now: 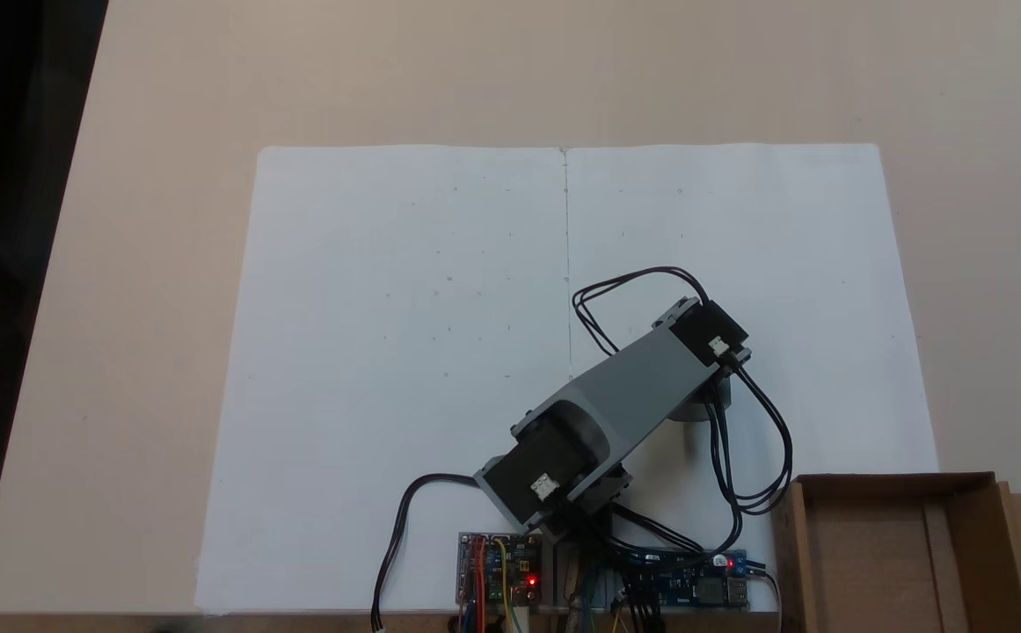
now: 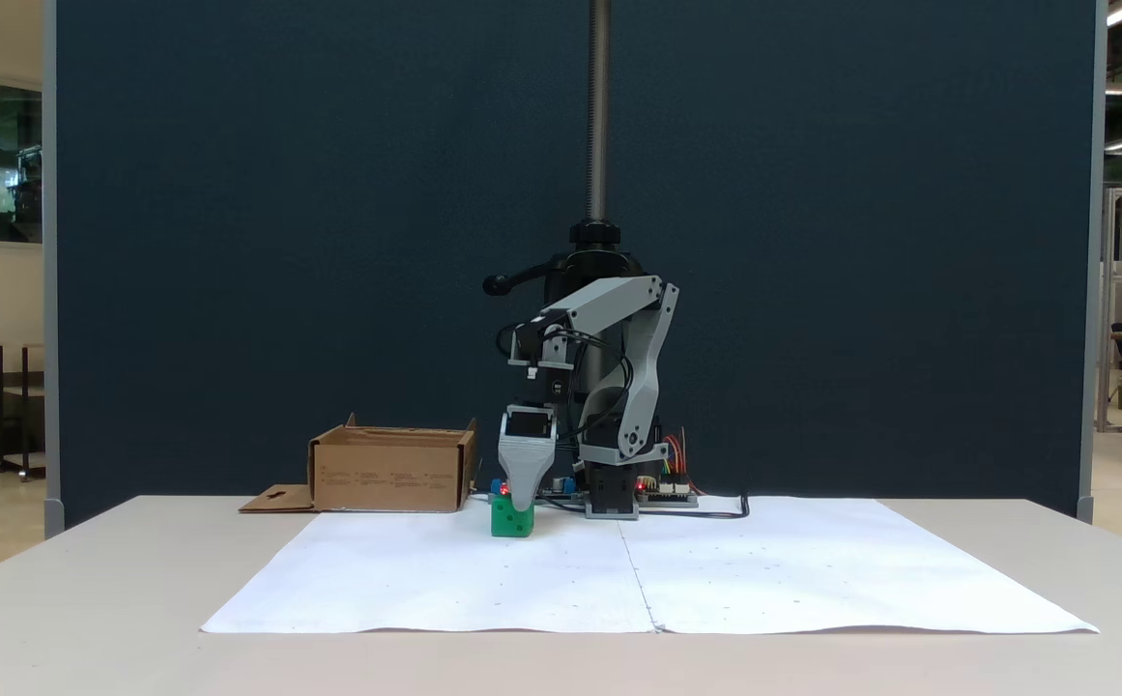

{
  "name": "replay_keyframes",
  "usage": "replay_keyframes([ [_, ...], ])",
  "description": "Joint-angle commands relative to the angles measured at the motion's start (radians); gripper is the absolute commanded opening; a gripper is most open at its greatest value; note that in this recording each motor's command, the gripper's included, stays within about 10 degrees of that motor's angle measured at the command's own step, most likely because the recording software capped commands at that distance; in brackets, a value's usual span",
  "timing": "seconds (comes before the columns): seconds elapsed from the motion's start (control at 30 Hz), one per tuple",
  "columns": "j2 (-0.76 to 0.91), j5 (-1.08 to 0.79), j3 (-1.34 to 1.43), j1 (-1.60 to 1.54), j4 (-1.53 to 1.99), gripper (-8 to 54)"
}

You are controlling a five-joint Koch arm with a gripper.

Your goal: Grasp a green dice and put it in the bin.

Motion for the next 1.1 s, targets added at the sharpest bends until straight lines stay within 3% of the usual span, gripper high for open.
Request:
replay_keyframes([
  [0.0,0.005,0.054,-0.02,0.009,-0.067,38.7],
  [1.07,-0.083,0.149,0.02,0.014,-0.189,38.8],
])
